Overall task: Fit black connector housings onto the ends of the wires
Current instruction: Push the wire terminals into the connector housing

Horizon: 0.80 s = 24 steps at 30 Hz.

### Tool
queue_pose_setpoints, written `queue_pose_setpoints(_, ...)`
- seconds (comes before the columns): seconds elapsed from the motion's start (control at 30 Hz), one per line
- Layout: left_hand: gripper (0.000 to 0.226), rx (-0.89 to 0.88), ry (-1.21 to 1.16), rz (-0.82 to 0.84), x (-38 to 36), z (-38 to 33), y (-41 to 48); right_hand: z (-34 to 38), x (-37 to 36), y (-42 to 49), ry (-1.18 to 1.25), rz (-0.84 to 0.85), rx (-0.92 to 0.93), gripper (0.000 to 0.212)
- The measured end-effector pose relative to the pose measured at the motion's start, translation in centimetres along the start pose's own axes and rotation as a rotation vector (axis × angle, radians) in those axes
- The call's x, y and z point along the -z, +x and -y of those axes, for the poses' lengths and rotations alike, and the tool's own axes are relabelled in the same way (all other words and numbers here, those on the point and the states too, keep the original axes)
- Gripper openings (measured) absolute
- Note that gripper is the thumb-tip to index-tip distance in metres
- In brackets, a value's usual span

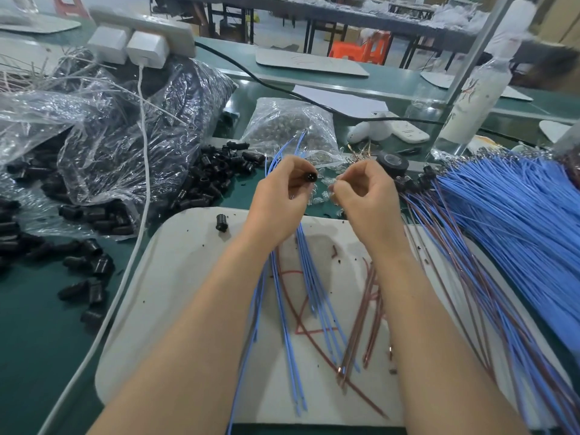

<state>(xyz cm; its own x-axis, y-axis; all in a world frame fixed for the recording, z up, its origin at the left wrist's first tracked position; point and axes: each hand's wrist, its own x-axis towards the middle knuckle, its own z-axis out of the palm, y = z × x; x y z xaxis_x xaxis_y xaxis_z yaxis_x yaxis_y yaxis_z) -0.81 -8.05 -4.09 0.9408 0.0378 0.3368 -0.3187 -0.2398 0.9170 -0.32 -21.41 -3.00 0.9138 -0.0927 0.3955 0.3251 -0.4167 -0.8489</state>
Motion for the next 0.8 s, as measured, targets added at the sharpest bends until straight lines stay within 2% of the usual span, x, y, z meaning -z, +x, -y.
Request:
queue_pose_setpoints(0.17, 0.023, -0.033, 0.082, 0.009, -0.2, 0.0, -0.1, 0.4, 0.1, -0.2, -0.059, 0.076, 0.022, 0.025)
queue_pose_setpoints(0.3, 0.025, -0.057, 0.161, -0.003, -0.3, -0.1, -0.3, 0.8, -0.3, -0.3, -0.125, 0.083, 0.031, 0.015)
queue_pose_setpoints(0.4, 0.029, -0.083, 0.266, 0.014, -0.6, 0.0, -0.5, 0.7, -0.7, -0.5, -0.189, 0.122, 0.046, 0.017)
queue_pose_setpoints(0.53, 0.030, -0.152, 0.419, -0.035, -1.2, 0.2, -0.6, 0.7, -0.8, -0.4, -0.215, 0.025, 0.089, 0.013)
queue_pose_setpoints(0.7, 0.008, -0.197, 0.587, -0.115, -1.3, 0.2, -0.6, 1.3, -1.0, -0.7, -0.132, 0.009, 0.076, 0.010)
queue_pose_setpoints(0.8, 0.010, -0.175, 0.542, -0.135, -1.3, -0.1, -0.7, 1.5, -1.0, -0.7, -0.115, 0.045, 0.068, 0.010)
